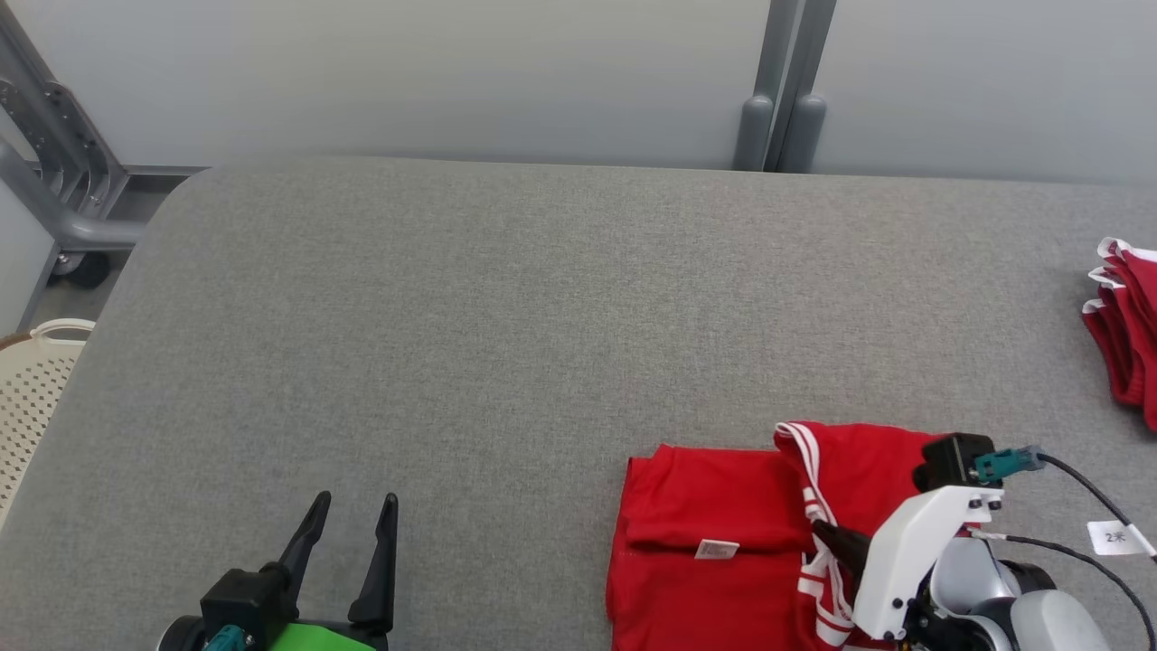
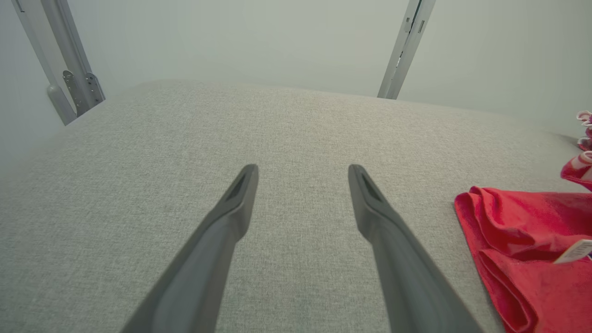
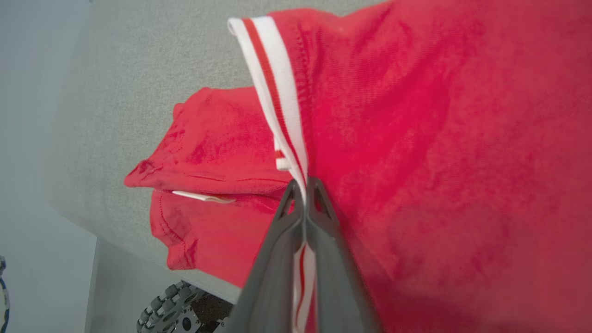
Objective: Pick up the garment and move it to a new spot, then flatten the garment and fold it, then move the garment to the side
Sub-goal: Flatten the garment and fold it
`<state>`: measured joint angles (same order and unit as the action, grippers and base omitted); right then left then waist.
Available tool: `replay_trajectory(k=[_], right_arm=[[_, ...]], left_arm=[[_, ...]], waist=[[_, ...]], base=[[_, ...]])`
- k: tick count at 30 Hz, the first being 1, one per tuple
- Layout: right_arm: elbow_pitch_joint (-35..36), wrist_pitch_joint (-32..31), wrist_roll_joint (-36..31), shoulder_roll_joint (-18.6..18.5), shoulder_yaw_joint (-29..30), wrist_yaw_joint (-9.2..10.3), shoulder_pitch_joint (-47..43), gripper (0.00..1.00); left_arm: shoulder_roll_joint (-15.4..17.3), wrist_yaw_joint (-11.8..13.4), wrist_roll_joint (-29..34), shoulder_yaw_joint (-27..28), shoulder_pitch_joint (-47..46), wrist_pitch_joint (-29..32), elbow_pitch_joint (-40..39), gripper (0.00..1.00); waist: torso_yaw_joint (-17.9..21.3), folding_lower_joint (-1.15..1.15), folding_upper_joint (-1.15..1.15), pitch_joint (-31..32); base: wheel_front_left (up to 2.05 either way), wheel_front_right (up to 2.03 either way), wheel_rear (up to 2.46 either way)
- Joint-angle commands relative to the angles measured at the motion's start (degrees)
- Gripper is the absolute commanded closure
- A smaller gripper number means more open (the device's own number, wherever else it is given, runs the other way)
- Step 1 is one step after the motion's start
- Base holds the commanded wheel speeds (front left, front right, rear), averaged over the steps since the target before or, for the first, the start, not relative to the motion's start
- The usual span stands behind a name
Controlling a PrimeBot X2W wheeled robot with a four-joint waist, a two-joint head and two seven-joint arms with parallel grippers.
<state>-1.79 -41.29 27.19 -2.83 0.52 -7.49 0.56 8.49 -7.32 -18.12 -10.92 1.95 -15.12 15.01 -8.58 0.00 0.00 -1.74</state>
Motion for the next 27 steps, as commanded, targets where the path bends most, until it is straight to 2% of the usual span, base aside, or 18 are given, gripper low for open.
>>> replay_trajectory(k=[1, 15, 27], right_arm=[[-1.1, 0.9, 0.9, -0.2, -1.4, 0.02, 1.1, 1.0], [-13.9, 7.9, 9.0, -0.1, -13.1, 0.01, 8.7, 1.0], [-21.8, 11.9, 13.3, -0.1, -19.2, 0.01, 13.9, 1.0]], left_arm=[[0.4, -0.2, 0.0, 0.0, 0.6, 0.0, 0.0, 0.0], [0.6, -0.2, -0.2, -0.9, 0.9, 0.0, 0.1, 0.0], [0.5, -0.2, -0.3, -1.2, -0.5, 0.0, 0.3, 0.0]], waist=[[-0.6, 0.0, 0.0, 0.4], [-2.1, 0.0, 0.0, 0.6], [-3.7, 0.0, 0.0, -0.6]], base=[[0.0, 0.0, 0.0], [0.0, 0.0, 0.0], [0.0, 0.0, 0.0]])
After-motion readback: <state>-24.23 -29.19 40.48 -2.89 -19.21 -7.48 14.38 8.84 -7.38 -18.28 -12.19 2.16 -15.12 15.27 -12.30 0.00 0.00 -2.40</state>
